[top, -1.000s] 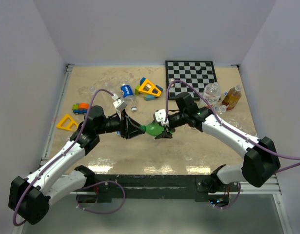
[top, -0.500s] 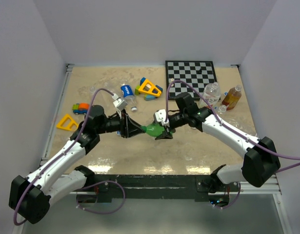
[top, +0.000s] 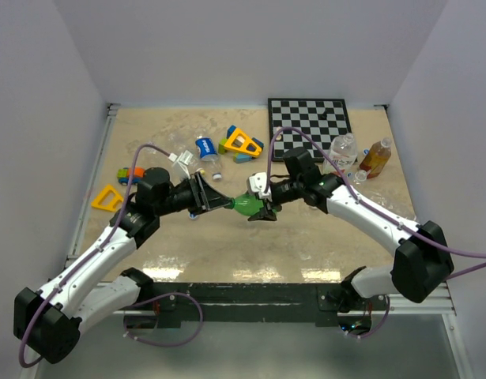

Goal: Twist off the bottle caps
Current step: Unscrew the bottle cap from the plastic bottle.

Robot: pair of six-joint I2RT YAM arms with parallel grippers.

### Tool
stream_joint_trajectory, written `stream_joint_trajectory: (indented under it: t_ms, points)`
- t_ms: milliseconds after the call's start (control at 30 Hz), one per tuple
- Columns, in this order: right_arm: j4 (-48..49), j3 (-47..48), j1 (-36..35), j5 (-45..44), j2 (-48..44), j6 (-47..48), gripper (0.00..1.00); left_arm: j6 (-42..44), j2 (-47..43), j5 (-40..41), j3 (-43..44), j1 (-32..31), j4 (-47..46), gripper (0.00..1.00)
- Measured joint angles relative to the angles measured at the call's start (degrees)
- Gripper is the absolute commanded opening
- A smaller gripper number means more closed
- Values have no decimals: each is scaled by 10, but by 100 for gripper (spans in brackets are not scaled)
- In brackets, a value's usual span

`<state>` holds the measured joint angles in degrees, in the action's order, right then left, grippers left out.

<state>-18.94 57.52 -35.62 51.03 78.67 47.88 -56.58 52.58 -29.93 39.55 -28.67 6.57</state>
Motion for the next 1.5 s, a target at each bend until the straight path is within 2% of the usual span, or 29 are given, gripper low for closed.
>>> stream_joint_trajectory:
  t_ms: [333,400,600,700,767,867,1033,1267,1400,1500]
  points:
    - [11,0,0,-3,6,-8,0,-43,-1,16,0,0,7,1]
    - [11,0,0,-3,6,-8,0,-44,-1,16,0,0,7,11]
    - [12,0,0,-4,6,-8,0,-37,-1,16,0,0,5,53]
    - [13,0,0,-8,7,-9,0,-6,-1,13,2,0,14,75]
    - [13,0,1,-10,8,-9,0,28,-1,17,12,0,40,84]
    - [13,0,1,-11,8,-9,0,90,-9,34,35,0,83,92]
    - [12,0,1,-12,8,-7,0,222,-54,41,52,0,114,93]
    - [-10,0,1,-7,9,26,0,559,-113,28,54,-15,145,95]
    - [-30,0,1,-3,12,60,0,696,-136,0,27,-32,118,90]
    - [-45,0,1,-3,17,82,0,766,-129,-28,21,-32,96,81]
